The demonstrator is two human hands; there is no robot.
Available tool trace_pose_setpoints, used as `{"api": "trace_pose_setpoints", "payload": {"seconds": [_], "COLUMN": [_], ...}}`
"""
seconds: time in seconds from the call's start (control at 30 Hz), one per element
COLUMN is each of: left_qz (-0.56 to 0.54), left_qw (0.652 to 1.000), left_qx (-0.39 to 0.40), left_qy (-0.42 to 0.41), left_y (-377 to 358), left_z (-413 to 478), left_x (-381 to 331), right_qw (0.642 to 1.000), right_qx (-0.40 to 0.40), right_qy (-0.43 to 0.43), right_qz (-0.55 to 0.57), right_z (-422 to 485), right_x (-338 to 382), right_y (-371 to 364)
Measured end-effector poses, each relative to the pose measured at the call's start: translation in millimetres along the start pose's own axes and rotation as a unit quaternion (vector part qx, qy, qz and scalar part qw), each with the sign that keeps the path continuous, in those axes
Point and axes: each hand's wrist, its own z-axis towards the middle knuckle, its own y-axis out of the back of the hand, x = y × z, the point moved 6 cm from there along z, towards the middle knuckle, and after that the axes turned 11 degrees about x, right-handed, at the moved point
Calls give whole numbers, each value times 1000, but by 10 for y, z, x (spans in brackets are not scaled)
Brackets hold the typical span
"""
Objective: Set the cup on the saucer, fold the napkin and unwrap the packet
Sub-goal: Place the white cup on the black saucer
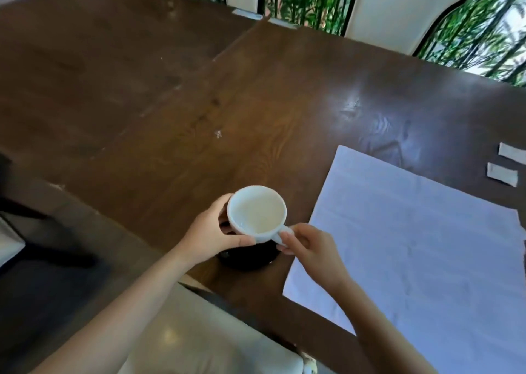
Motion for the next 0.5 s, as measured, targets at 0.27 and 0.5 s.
{"api": "trace_pose_setpoints", "payload": {"seconds": [0.27, 0.5], "left_qz": [-20, -9], "left_qw": [1000, 999], "left_qx": [13, 25], "left_qy": [18, 23], "left_y": [-42, -18], "left_z": [29, 96], "left_x": [427, 501], "right_qw": [999, 998], "right_qx": [-12, -35], "right_qy": [-33, -34], "right_qz": [-40, -41], "right_z": [12, 36], "right_x": [-128, -132], "right_y": [-222, -270]}}
